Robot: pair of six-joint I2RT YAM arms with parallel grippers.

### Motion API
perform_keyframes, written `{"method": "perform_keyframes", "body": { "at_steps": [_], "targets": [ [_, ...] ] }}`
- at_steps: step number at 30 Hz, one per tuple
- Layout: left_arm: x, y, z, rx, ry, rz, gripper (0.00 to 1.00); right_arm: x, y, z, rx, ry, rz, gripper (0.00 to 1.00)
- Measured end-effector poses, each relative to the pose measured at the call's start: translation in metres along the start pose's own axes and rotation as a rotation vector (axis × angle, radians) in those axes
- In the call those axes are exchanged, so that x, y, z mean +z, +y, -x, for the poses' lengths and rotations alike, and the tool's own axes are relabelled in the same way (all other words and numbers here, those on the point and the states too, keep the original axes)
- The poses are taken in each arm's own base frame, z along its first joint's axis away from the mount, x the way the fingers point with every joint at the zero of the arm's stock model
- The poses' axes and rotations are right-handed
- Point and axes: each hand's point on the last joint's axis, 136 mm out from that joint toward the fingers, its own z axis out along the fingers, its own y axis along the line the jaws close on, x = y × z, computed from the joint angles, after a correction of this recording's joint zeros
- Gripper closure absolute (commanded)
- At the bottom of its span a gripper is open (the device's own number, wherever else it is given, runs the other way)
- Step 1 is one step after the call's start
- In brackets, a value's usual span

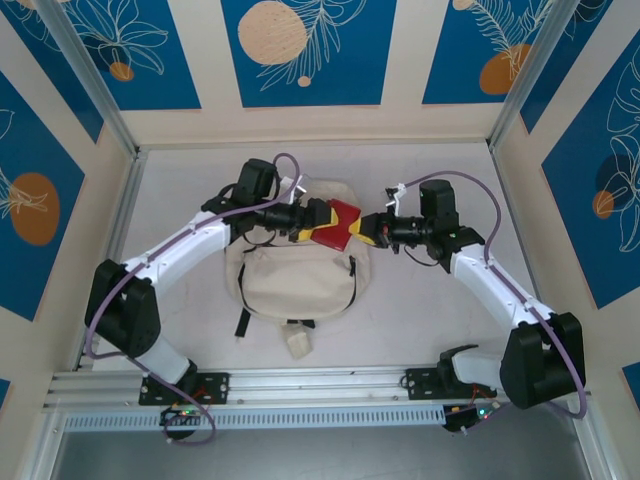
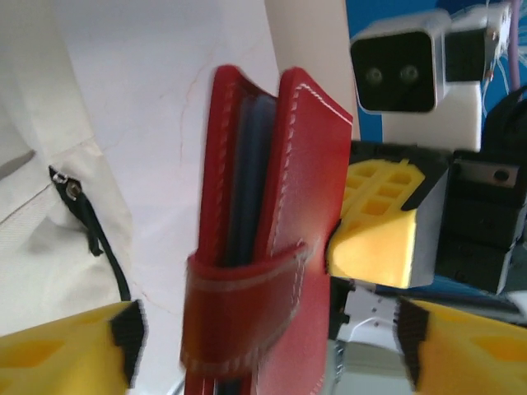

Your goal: Pack books, pencil case, and school supplies into a backpack

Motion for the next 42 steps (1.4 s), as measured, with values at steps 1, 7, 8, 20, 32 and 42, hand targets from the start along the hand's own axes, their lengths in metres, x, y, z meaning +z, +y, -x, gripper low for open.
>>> {"method": "perform_keyframes", "body": {
  "at_steps": [1, 7, 8, 20, 32, 42],
  "targets": [
    [0.002, -0.003, 0.001, 0.004, 0.001, -0.011, 0.49, 0.001, 0.002, 0.001, -0.005, 0.004, 0.010, 1.00],
    [0.006, -0.015, 0.009, -0.004, -0.026, -0.058, 0.86, 0.003, 0.006, 0.004, 0.009, 0.007, 0.033, 0.59],
    [0.006, -0.017, 0.011, -0.008, -0.032, -0.066, 0.88, 0.003, 0.007, 0.005, 0.013, 0.004, 0.036, 0.56],
    [0.004, -0.034, 0.021, -0.024, -0.059, -0.132, 0.91, 0.010, 0.020, 0.018, 0.012, -0.004, 0.105, 0.62],
    [-0.011, 0.006, 0.024, 0.027, -0.105, 0.184, 0.17, 0.001, 0.015, 0.025, 0.068, -0.046, 0.014, 0.99],
    [-0.071, 0.110, 0.018, 0.097, -0.145, 0.741, 0.20, -0.005, -0.032, 0.004, 0.136, -0.071, -0.281, 1.00]
  ]
}}
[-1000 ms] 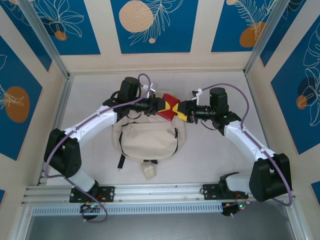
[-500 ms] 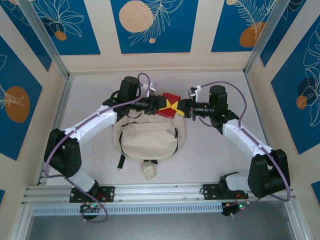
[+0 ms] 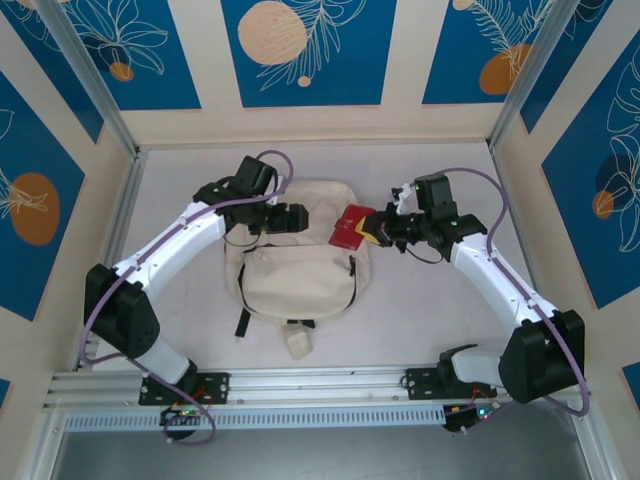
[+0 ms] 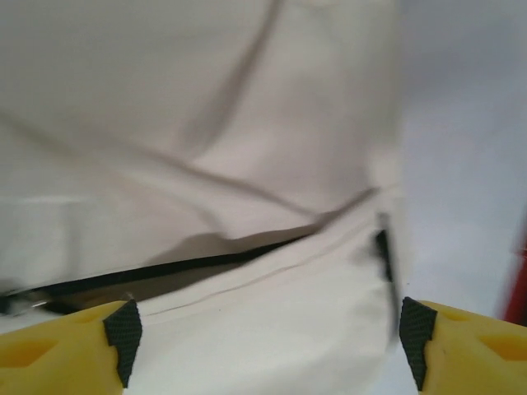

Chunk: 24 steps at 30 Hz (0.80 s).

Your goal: Pack books, pencil case, and school supplies into a backpack

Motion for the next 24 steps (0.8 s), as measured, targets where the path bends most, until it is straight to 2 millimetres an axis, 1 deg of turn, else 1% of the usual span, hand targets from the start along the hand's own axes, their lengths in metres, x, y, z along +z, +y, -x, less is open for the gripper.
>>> {"method": "perform_keyframes", "body": {
  "at_steps": [2, 4, 5, 6, 9, 11, 13, 16, 20, 24],
  "targets": [
    [0.011, 0.025, -0.013, -0.004, 0.033, 0.070, 0.26, 0.009, -0.006, -0.013, -0.003, 0.033, -0.026, 1.00],
    [0.022, 0.048, -0.034, -0.008, 0.087, 0.134, 0.31, 0.022, -0.015, -0.030, -0.001, 0.089, -0.053, 1.00],
    [0.027, 0.056, -0.044, -0.007, 0.112, 0.154, 0.35, 0.029, -0.020, -0.038, 0.002, 0.115, -0.068, 1.00],
    [0.032, 0.064, -0.058, -0.016, 0.144, 0.170, 0.41, 0.036, -0.027, -0.049, 0.009, 0.147, -0.088, 1.00],
    [0.044, 0.082, -0.095, -0.031, 0.223, 0.197, 0.50, 0.056, -0.051, -0.075, 0.038, 0.224, -0.149, 1.00],
    [0.050, 0.088, -0.111, -0.045, 0.256, 0.203, 0.52, 0.062, -0.063, -0.081, 0.065, 0.245, -0.185, 1.00],
    [0.055, 0.089, -0.117, -0.060, 0.259, 0.190, 0.55, 0.066, -0.072, -0.078, 0.082, 0.236, -0.214, 1.00],
    [0.062, 0.079, -0.116, -0.071, 0.241, 0.155, 0.58, 0.067, -0.080, -0.071, 0.098, 0.214, -0.248, 1.00],
    [0.075, 0.058, -0.118, -0.062, 0.235, 0.106, 0.60, 0.060, -0.084, -0.057, 0.118, 0.166, -0.290, 1.00],
    [0.087, 0.028, -0.123, -0.037, 0.234, 0.043, 0.60, 0.047, -0.087, -0.036, 0.129, 0.087, -0.322, 1.00]
  ]
}}
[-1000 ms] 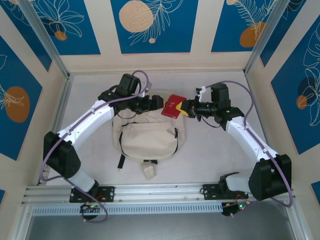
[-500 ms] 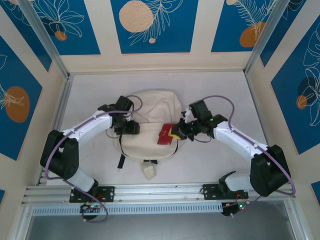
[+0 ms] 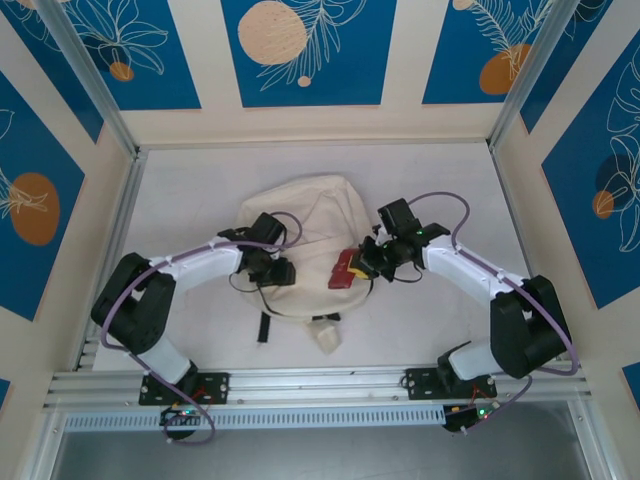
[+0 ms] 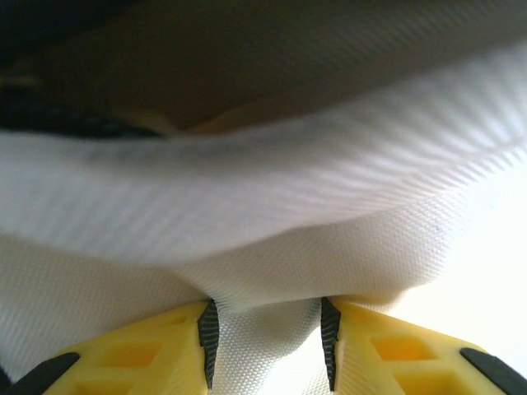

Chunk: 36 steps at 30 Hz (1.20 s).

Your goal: Pack books, pencil case, and school supplies into a backpack

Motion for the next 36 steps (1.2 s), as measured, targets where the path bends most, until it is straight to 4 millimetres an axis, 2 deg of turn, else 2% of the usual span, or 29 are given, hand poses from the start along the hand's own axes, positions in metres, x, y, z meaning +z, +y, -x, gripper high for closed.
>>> {"method": "perform_keyframes", "body": {
  "at_steps": [2, 5, 8, 12, 16, 19, 21, 25, 30, 36],
  "targets": [
    [0.001, -0.014, -0.002, 0.017, -0.002, -0.026, 0.58, -0.009, -0.005, 0.008, 0.015, -0.039, -0.009, 1.00],
    [-0.001, -0.037, -0.003, 0.051, 0.003, -0.064, 0.48, -0.023, -0.011, 0.018, 0.038, -0.091, -0.014, 1.00],
    [-0.015, -0.060, 0.004, 0.111, -0.010, -0.094, 0.38, -0.038, -0.013, 0.025, 0.054, -0.138, -0.003, 1.00],
    [-0.052, -0.075, 0.026, 0.189, -0.084, -0.076, 0.27, -0.053, -0.011, 0.027, 0.047, -0.179, 0.018, 1.00],
    [-0.088, -0.084, 0.055, 0.224, -0.181, -0.040, 0.23, -0.057, -0.008, 0.023, 0.032, -0.182, 0.026, 1.00],
    [-0.098, -0.085, 0.079, 0.200, -0.219, -0.006, 0.22, -0.055, -0.007, 0.020, 0.018, -0.173, 0.026, 1.00],
    [-0.094, -0.082, 0.097, 0.160, -0.228, 0.019, 0.22, -0.053, -0.005, 0.017, 0.007, -0.166, 0.026, 1.00],
    [-0.063, -0.072, 0.117, 0.051, -0.188, 0.076, 0.21, -0.051, -0.002, 0.012, -0.016, -0.152, 0.025, 1.00],
    [-0.024, -0.060, 0.118, -0.060, -0.121, 0.120, 0.19, -0.049, -0.001, 0.010, -0.024, -0.146, 0.026, 1.00],
    [-0.014, -0.053, 0.122, -0.160, -0.110, 0.129, 0.23, -0.049, 0.001, 0.008, -0.038, -0.133, 0.037, 1.00]
  ]
}}
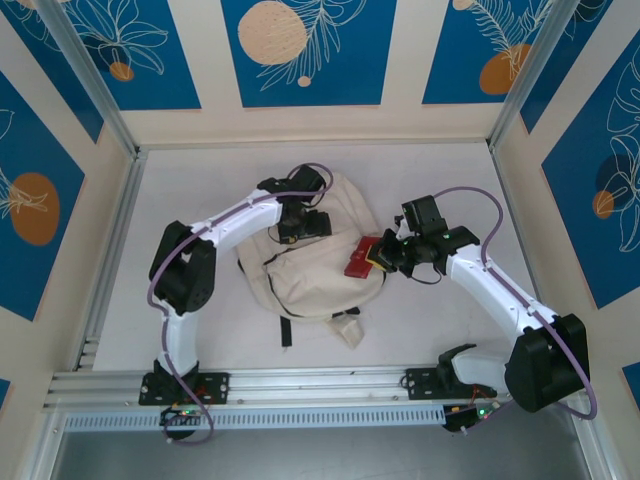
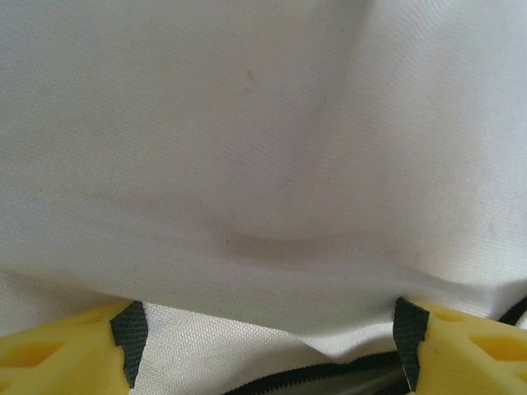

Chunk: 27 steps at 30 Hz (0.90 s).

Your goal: Pack books, pencil case, and school supplies into a backpack

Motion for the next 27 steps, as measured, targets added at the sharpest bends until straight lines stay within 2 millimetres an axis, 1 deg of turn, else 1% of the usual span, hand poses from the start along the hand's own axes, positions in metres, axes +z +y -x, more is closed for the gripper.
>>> {"method": "perform_keyframes", "body": {
  "at_steps": [4, 7, 12, 16, 17, 23, 25, 27],
  "targets": [
    [-0.005, -0.006, 0.009, -0.039, -0.020, -0.021, 0.33, 0.001, 0.003, -0.002, -0.014, 0.009, 0.011, 1.00],
    [-0.006, -0.012, 0.016, -0.051, -0.034, -0.038, 0.45, 0.002, 0.005, -0.003, -0.023, 0.015, 0.019, 1.00],
    [-0.006, -0.013, 0.016, -0.053, -0.032, -0.037, 0.77, 0.002, 0.008, -0.003, -0.032, 0.015, 0.029, 1.00],
    [-0.006, -0.012, 0.017, -0.045, -0.033, -0.036, 0.98, 0.003, 0.010, -0.005, -0.039, 0.021, 0.035, 1.00],
    [-0.006, -0.012, 0.017, -0.038, -0.031, -0.034, 1.00, 0.004, 0.010, -0.006, -0.043, 0.022, 0.036, 1.00],
    [-0.010, -0.011, 0.018, -0.010, -0.037, -0.037, 1.00, 0.008, 0.020, -0.010, -0.067, 0.045, 0.071, 1.00],
    [-0.016, -0.012, 0.019, 0.004, -0.045, -0.043, 1.00, 0.011, 0.023, -0.012, -0.077, 0.057, 0.086, 1.00],
    [-0.027, -0.014, 0.021, 0.014, -0.060, -0.055, 1.00, 0.016, 0.024, -0.016, -0.077, 0.076, 0.096, 1.00]
  ]
}}
